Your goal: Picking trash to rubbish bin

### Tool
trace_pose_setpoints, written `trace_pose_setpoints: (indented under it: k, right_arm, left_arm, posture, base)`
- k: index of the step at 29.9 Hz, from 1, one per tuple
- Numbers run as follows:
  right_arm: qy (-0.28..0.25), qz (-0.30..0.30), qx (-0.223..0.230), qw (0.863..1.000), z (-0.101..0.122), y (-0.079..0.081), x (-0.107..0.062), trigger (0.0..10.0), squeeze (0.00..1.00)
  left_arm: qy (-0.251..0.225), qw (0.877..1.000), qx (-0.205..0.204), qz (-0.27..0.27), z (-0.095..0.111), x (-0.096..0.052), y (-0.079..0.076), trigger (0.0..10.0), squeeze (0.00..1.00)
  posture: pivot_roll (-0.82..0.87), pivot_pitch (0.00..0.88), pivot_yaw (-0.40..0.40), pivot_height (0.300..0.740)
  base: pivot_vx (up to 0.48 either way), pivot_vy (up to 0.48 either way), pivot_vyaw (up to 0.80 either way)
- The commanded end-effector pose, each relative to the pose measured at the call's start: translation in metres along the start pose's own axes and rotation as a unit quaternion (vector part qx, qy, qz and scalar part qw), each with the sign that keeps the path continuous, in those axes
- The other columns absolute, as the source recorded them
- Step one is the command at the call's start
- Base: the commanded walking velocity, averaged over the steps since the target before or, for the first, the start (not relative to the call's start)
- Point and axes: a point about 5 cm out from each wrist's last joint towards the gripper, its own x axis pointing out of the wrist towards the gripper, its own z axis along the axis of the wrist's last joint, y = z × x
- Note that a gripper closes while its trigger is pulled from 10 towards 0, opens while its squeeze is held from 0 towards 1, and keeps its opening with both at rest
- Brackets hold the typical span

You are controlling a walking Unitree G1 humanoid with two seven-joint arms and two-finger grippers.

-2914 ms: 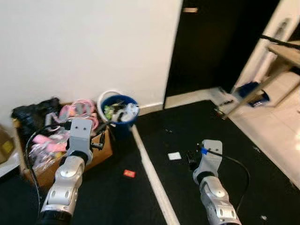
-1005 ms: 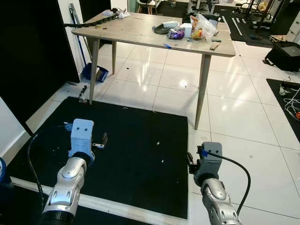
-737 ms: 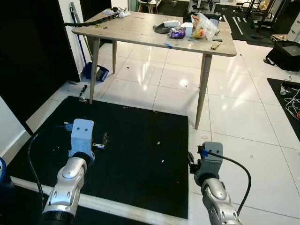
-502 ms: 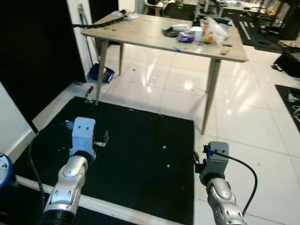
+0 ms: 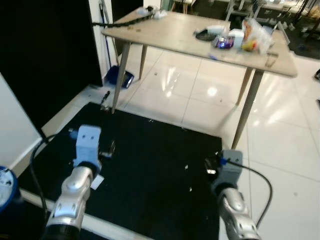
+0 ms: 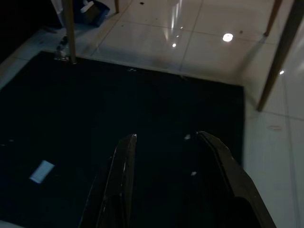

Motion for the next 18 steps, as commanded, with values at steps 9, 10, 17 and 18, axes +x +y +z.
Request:
trace_pose_setpoints:
  k: [9, 10, 17, 18]
  right_arm:
    - [0.007, -0.012, -0.011, 1.0, -0.003, -0.0094, -0.0023, 10.0, 0.0]
    - [0.007, -0.012, -0.011, 1.0, -0.003, -0.0094, -0.0023, 10.0, 0.0]
    - [0.006, -0.008, -0.012, 1.0, -0.0028, -0.008, -0.0018, 10.0, 0.0]
    - [0.005, -0.01, -0.01, 1.0, -0.002, -0.0081, -0.0014, 10.0, 0.0]
  left_arm:
    - [0.003, 1.0, 0.007, -0.003, -0.0021, 0.0007, -0.0025, 10.0, 0.0]
    - [0.003, 1.0, 0.007, -0.003, -0.0021, 0.0007, -0.0025, 10.0, 0.0]
    - [0.003, 1.0, 0.009, -0.005, -0.003, -0.001, -0.0015, 10.0, 0.0]
    - [0.003, 1.0, 0.009, -0.006, -0.003, -0.0012, -0.0017, 10.0, 0.0]
  posture:
    - [-0.05, 0.109, 0.017, 0.74]
    - [-0.05, 0.109, 0.017, 0.74]
    - [-0.04, 0.108, 0.011, 0.74]
    - [-0.04, 0.108, 0.011, 0.74]
  base:
    - [0.307, 0.0, 0.0]
    - [0.304, 0.0, 0.0]
    - [0.299, 0.0, 0.0]
    - [0.3, 0.0, 0.0]
